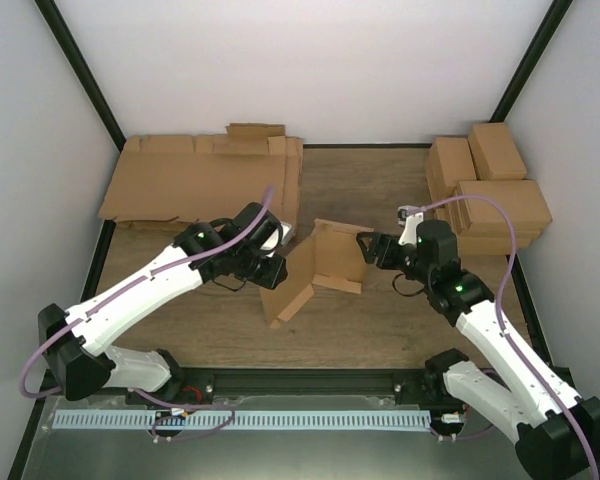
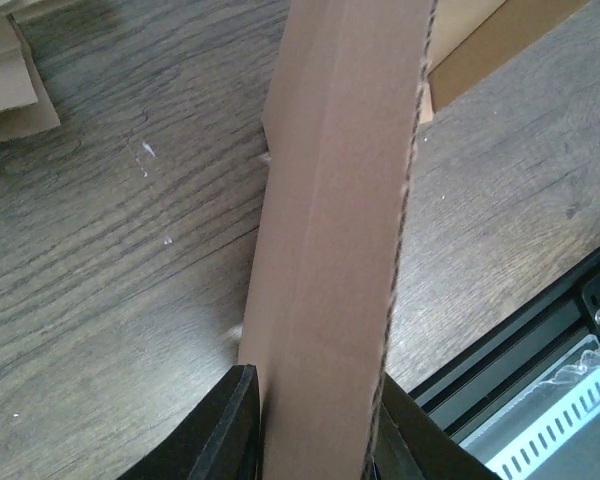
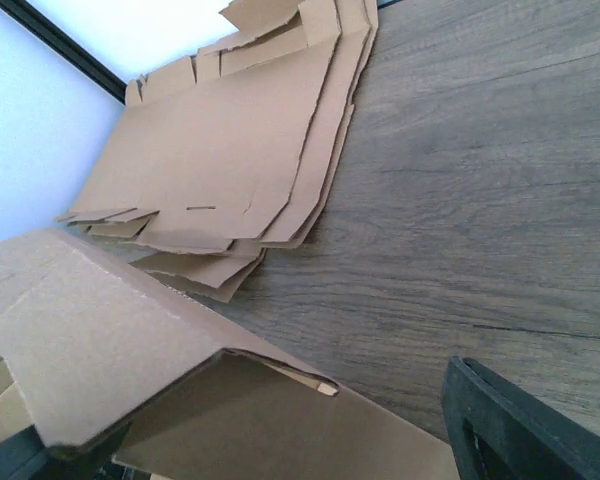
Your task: Fold the paper box
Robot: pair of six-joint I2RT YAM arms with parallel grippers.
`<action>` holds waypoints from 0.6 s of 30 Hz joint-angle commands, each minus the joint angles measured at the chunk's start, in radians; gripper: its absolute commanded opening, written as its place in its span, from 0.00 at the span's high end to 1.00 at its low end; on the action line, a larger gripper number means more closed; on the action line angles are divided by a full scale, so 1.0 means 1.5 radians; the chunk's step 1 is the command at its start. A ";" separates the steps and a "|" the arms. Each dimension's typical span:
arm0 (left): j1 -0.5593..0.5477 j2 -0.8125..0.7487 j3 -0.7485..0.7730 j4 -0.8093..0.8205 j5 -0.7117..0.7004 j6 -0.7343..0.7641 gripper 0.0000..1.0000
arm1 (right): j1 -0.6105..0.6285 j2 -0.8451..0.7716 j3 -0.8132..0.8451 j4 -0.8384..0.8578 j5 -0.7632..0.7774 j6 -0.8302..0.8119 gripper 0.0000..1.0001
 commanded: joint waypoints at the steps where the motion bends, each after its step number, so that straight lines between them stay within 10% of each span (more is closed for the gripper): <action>1: 0.001 -0.038 -0.003 0.013 0.010 0.006 0.71 | -0.005 0.008 0.022 0.003 -0.020 -0.015 0.22; 18: -0.004 -0.061 -0.013 0.015 -0.024 -0.012 0.96 | -0.006 -0.110 -0.082 -0.016 -0.052 0.008 0.10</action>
